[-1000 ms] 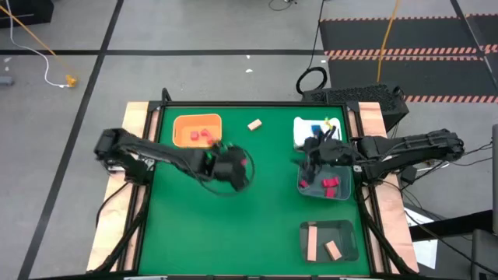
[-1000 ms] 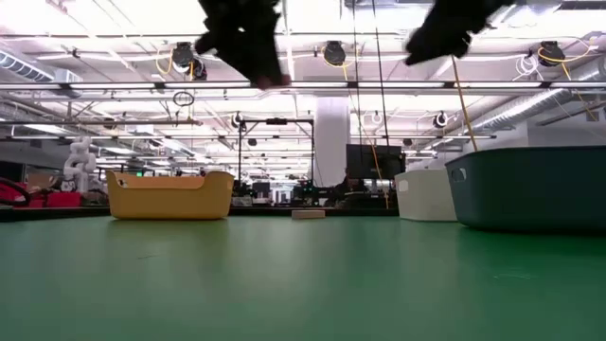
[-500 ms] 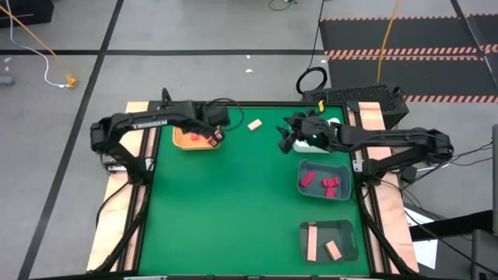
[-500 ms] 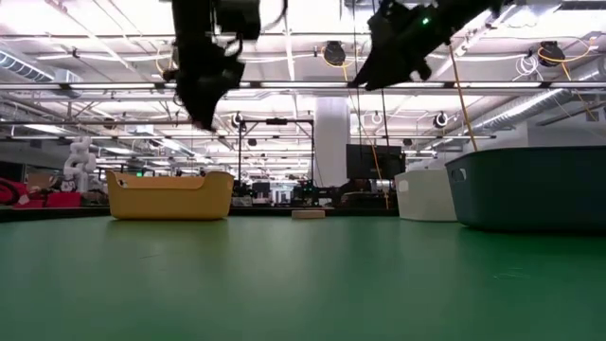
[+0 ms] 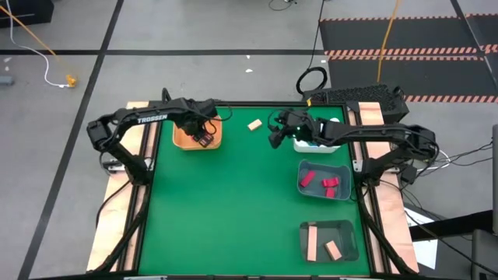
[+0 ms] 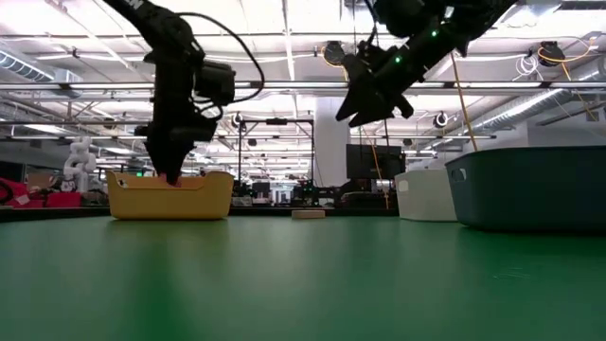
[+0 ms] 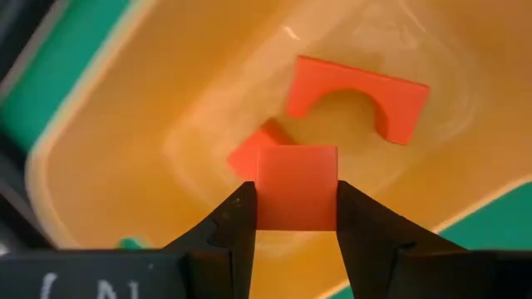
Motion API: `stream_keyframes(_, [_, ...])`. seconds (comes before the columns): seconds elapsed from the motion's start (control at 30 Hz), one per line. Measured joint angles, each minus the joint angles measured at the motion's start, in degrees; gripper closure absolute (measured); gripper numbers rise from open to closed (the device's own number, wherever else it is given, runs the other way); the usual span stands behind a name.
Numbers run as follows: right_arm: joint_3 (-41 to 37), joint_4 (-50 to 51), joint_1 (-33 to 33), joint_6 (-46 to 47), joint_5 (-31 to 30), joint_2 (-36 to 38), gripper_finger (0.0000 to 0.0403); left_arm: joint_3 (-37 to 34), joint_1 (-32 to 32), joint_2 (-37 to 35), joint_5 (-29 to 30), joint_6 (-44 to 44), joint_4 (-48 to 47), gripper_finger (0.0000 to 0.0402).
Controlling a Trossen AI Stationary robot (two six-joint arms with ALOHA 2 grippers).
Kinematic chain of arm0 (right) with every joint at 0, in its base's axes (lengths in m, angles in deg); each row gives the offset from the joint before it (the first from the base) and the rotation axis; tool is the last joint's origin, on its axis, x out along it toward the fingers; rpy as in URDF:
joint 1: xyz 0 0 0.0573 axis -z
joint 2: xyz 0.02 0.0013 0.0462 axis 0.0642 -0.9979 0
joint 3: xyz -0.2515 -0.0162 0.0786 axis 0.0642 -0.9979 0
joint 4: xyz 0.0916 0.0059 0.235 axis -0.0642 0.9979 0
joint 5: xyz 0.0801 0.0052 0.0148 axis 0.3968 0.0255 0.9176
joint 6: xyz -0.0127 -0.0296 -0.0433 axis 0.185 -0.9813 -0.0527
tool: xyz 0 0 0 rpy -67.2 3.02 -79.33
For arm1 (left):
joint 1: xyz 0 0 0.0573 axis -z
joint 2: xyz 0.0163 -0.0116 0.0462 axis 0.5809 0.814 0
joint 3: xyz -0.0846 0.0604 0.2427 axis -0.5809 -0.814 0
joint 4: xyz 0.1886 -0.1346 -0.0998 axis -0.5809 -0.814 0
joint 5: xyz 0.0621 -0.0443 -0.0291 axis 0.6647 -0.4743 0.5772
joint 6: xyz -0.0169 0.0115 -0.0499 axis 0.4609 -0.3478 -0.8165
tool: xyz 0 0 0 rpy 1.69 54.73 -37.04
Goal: Sort & place blocks by color
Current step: Put the orange block into the yellow bin
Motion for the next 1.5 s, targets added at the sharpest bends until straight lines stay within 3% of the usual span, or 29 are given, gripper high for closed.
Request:
stream_keyframes(0.13, [0.00,-0.08,0.94,0.02,-0.04,-1.60,0.0218,-2.65,-0.06,0.02,-0.29,0.12,3.96,0.0264])
stream_keyframes(0.4, [0.00,-3.97,2.95,-0.03,3.95,-3.85,0.0218,-2.84,-0.04,0.01,-0.10,-3.01,4.75,0.0120])
stream_keyframes(0.63, [0.02,-8.22,6.11,-5.35,4.32,-6.10,0.0218,-2.38,-0.04,0.00,-0.08,-5.45,4.00,0.0062])
stream_keyframes(0.77, [0.07,-11.68,7.72,-9.57,4.37,-7.56,0.0218,-1.86,0.07,0.00,-0.08,-7.19,3.71,0.0062])
stream_keyframes(1.07, [0.09,-15.30,9.46,-9.29,8.76,-7.50,0.0218,-1.35,0.00,-0.02,-0.97,-9.53,4.06,0.0085])
stream_keyframes(1.17, [0.07,-15.55,9.44,-9.18,8.79,-7.52,0.0218,-1.33,-1.12,-0.02,-4.34,-11.27,5.74,0.0096])
stream_keyframes(1.33, [0.07,-17.23,9.44,-9.97,8.81,-7.52,0.0218,-1.33,-1.93,-0.02,-14.98,-7.64,7.66,0.0115])
stream_keyframes(1.43, [0.07,-18.17,9.44,-14.90,8.81,-7.52,0.0218,-1.33,-1.96,-0.02,-15.83,-7.57,7.27,0.0128])
stream_keyframes(1.5, [0.07,-19.05,9.44,-18.56,8.81,-7.54,0.0218,-1.33,-1.96,-0.02,-13.21,-9.24,6.85,0.0137])
